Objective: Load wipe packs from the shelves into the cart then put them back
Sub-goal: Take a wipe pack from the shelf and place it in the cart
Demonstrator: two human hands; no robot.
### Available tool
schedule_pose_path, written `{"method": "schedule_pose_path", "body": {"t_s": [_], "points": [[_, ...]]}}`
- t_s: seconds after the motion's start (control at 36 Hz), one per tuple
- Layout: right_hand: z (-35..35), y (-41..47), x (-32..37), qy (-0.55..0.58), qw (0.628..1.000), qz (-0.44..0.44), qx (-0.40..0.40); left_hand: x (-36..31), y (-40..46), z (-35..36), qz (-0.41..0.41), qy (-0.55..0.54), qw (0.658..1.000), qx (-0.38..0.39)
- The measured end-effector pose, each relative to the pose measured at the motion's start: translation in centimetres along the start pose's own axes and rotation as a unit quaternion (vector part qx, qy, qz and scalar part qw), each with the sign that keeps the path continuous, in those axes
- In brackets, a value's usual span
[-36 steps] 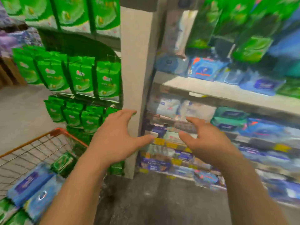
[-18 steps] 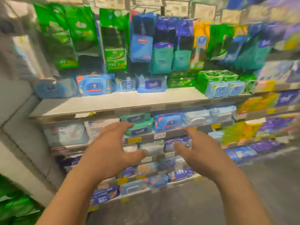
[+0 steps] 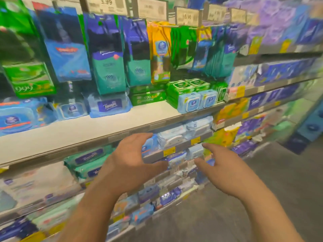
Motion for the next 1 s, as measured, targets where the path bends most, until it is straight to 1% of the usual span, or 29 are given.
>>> {"method": "schedule_pose_path", "body": {"t_s": [0.06,0.14,0.22,0.39,0.47,0.64,0.75,0.83,0.89,0.94,1.0], "points": [[-0.8,2.0,-0.5,-0.003,1.000,0.005,-0.019,-0.3,2.7,1.0,0.006,-0.003,1.000,0.003],[-2.1,5.0,-1.0,-0.015,0.999,0.009,-0.045,-0.8,6.7,2.0,0.021,-0.024,0.999,-0.015],[-3.4,8.2,-1.3,-0.035,0.997,0.011,-0.061,-1.0,10.9,3.1,0.013,-0.050,0.999,-0.007],[-5.5,13.3,-2.8,-0.050,0.995,0.034,-0.076,-2.2,18.1,4.6,0.021,-0.047,0.998,0.029],[-6.2,15.2,-3.9,-0.043,0.995,0.042,-0.076,-3.0,20.9,4.9,0.022,-0.032,0.999,0.009],[-7.6,19.3,-5.9,-0.039,0.996,0.034,-0.074,-4.7,25.3,6.0,0.008,-0.030,1.000,0.005],[-8.4,23.5,-7.2,-0.047,0.997,0.004,-0.065,-5.7,27.6,6.8,-0.021,-0.045,0.998,-0.037],[-8.6,27.0,-8.0,-0.050,0.997,-0.023,-0.049,-6.7,29.1,7.8,-0.041,-0.026,0.998,-0.042],[-8.6,29.3,-8.6,-0.061,0.995,-0.060,-0.044,-7.3,29.9,8.4,-0.059,-0.011,0.997,-0.047],[-8.6,31.6,-9.5,-0.093,0.989,-0.108,-0.043,-8.1,30.6,9.1,-0.064,0.012,0.995,-0.073],[-8.4,33.8,-10.3,-0.126,0.980,-0.150,-0.039,-8.8,31.3,10.0,-0.071,0.042,0.993,-0.083]]}}
Point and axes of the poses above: each hand's wrist, its own y-axis towards the middle knuckle, its own z-axis out of the palm, x = y × z, the point moved 6 cm from there along y, towards the middle knuckle, and after that the axes turned 15 degrees about y, right-handed, at the moved point
